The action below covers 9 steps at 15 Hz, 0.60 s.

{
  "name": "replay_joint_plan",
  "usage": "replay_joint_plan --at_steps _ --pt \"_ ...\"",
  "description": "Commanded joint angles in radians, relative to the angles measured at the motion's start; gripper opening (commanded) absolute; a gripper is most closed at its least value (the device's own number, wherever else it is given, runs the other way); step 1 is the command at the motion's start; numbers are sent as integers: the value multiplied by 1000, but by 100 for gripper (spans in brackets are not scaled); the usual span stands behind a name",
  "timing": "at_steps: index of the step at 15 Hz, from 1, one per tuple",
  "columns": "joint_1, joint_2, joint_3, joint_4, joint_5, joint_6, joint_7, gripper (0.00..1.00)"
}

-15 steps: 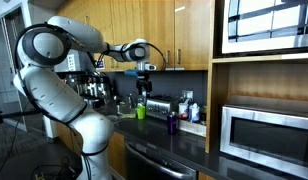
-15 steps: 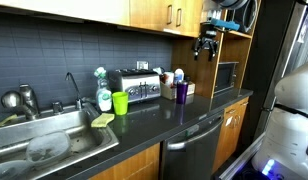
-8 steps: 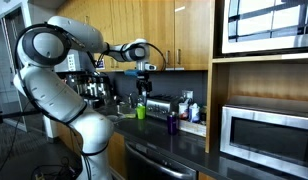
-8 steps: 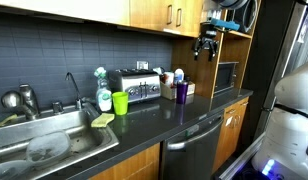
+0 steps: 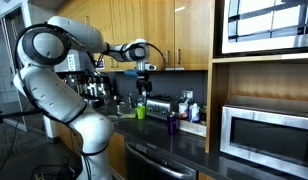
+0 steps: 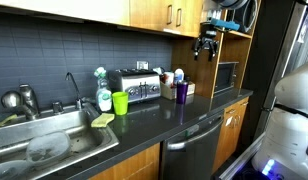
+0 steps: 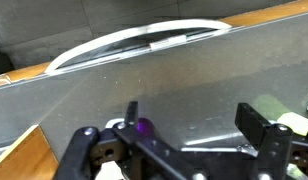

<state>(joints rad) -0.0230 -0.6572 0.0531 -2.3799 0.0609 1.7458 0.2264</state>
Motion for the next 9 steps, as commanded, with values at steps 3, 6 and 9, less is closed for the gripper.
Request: replay_joint_plan --at_steps 3,6,9 --pt "2 13 12 6 6 6 1 100" --pt "13 26 26 13 11 10 2 100" --pt "33 42 43 17 18 26 1 100"
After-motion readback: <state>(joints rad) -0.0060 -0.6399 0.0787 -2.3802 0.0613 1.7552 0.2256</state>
